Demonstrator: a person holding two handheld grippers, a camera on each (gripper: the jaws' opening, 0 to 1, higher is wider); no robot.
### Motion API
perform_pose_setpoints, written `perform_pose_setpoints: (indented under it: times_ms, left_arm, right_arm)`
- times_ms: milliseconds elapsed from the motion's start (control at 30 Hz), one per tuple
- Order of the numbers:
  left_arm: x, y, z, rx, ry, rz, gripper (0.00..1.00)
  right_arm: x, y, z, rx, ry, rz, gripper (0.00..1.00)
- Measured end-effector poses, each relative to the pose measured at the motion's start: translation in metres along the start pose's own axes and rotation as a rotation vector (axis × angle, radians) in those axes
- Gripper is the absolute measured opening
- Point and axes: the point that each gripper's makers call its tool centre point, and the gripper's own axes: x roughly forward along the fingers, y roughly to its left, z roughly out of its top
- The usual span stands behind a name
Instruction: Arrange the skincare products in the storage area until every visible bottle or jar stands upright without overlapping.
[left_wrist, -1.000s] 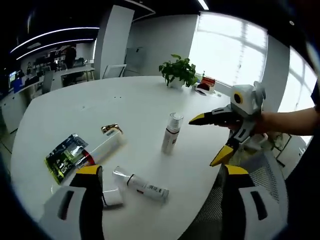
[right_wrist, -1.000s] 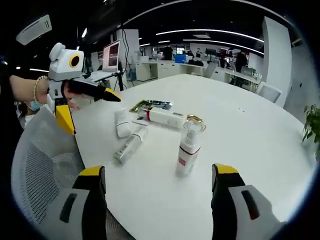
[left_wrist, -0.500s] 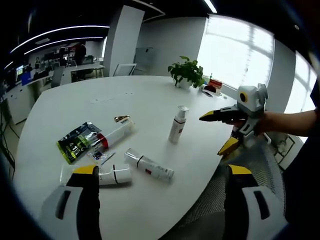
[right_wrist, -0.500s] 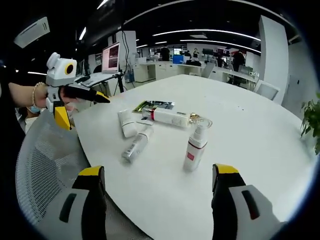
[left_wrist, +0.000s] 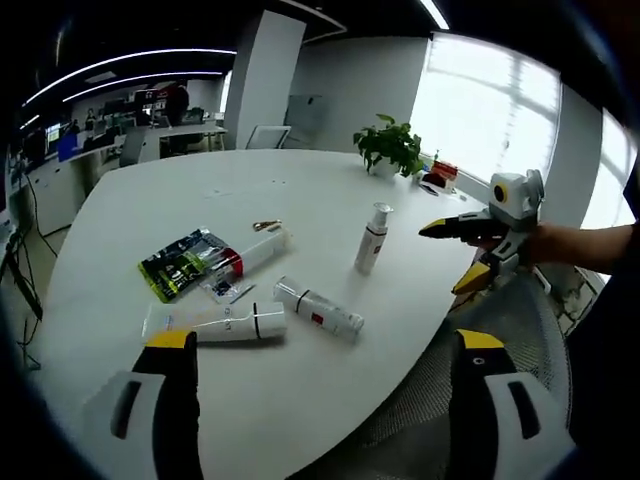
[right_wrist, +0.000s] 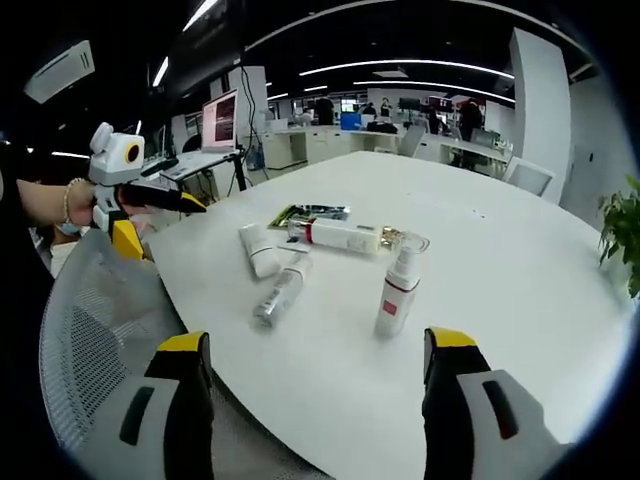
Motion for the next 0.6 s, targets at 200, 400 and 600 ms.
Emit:
perform_pose_setpoints:
  times_ms: [200,400,600]
  left_arm:
    - [-0.003,0.004,-0.004,-0.002,0.001,0.005,0.99]
    - [-0.005,0.004,-0.011,0.009,0.009,0.005,0.99]
    - [-0.008,0.007,-0.015,0.009,0.015,0.009,0.98]
  right_arm:
    - [-0.002,-0.001,-0.003,0.004,0.004,-0.011,0.86]
    - [-0.003,0.004,-0.003,0.005,0.007,-0.011,0.86]
    - [-0.001,0.008,-0.001,0.009,-0.001,-0.011,0.86]
